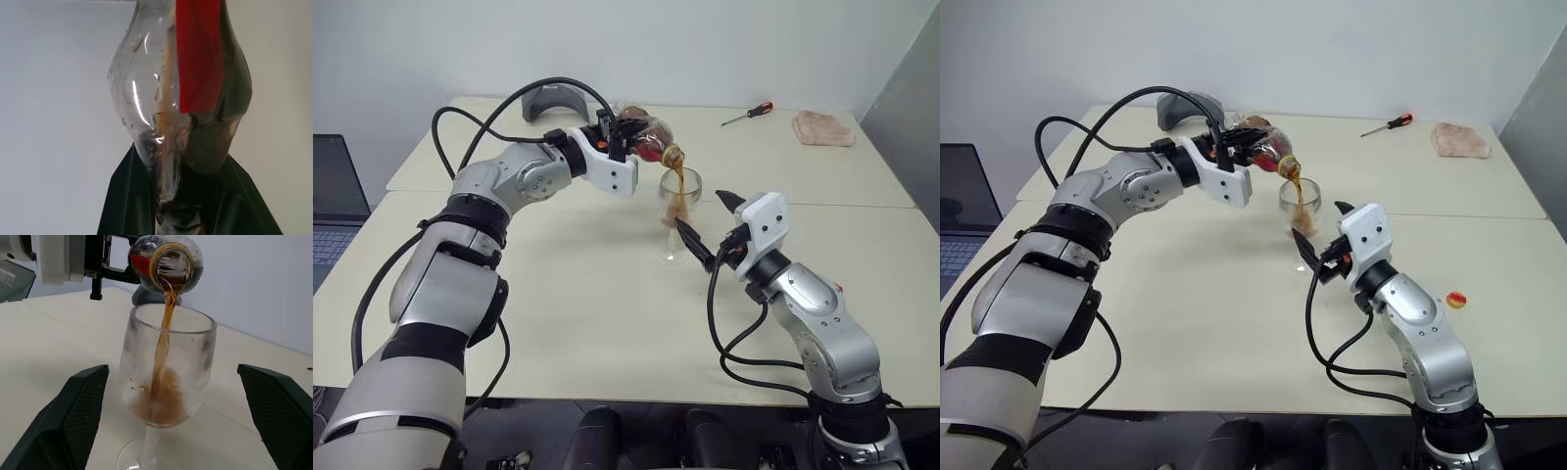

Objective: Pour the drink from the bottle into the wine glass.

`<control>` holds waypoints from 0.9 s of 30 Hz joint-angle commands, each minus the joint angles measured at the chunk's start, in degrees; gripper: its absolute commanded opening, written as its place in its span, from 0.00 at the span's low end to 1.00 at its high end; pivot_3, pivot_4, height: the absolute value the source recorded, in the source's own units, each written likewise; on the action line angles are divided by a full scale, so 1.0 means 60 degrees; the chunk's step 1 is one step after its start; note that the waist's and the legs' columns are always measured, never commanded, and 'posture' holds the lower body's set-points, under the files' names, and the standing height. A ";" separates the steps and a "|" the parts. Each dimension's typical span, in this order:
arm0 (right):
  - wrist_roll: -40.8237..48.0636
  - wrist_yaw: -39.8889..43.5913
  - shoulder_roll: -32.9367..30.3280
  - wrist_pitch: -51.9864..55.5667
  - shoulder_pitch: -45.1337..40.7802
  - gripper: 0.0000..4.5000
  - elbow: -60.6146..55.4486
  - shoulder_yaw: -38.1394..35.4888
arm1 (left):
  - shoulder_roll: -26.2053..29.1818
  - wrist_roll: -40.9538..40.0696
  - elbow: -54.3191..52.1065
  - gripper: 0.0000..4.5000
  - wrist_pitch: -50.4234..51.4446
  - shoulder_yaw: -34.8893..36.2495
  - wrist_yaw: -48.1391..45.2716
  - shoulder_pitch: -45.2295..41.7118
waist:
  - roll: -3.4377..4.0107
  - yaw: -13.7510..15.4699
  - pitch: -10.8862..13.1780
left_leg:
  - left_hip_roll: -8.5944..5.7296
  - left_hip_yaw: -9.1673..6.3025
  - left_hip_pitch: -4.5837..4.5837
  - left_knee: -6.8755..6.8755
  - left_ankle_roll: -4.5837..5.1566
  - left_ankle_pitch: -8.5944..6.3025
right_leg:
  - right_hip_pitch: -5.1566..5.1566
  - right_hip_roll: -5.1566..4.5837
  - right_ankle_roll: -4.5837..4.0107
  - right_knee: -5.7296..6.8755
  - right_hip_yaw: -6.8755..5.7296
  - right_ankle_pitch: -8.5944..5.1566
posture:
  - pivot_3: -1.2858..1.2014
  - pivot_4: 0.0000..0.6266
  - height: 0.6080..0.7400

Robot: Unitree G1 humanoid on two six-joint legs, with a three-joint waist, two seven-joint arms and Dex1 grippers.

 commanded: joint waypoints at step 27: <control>-0.0069 0.0065 0.0172 -0.0094 -0.0018 1.00 -0.0279 0.0007 | 0.0218 -0.0053 0.0076 0.16 -0.0029 -0.0072 0.0466 -0.0632 | 0.0000 -0.0001 0.0000 | -0.0002 0.0000 0.0001 0.0003 -0.0001 0.0011 | -0.0008 -0.0001 0.0000 0.0023 0.0001 0.0000 | 0.52 0.24 1.00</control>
